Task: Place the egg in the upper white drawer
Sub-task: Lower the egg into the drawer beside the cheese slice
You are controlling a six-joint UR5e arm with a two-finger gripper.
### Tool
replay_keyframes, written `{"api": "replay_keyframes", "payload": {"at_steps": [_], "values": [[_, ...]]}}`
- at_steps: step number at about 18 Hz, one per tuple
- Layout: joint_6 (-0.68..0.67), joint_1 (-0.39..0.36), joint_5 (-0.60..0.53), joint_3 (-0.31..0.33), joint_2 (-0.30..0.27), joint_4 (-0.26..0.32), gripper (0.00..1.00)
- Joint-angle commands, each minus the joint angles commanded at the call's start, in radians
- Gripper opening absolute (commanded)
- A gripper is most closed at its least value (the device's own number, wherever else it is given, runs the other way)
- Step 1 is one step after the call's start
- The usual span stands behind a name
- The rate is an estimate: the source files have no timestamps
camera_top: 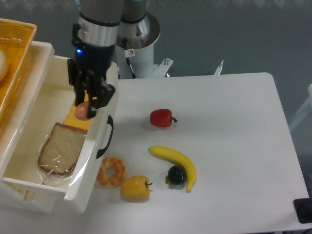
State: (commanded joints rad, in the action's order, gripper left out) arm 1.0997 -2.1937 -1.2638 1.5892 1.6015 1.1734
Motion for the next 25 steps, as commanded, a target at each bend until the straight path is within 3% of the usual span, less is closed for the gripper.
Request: {"api": "replay_keyframes", "payload": {"at_steps": [7,25], "values": [[0.087,0.058,-0.097,0.037,-0.005,0.068,0.16],[0.092,0.138,-0.14,0.057,0.089,0.069,0.21]]}}
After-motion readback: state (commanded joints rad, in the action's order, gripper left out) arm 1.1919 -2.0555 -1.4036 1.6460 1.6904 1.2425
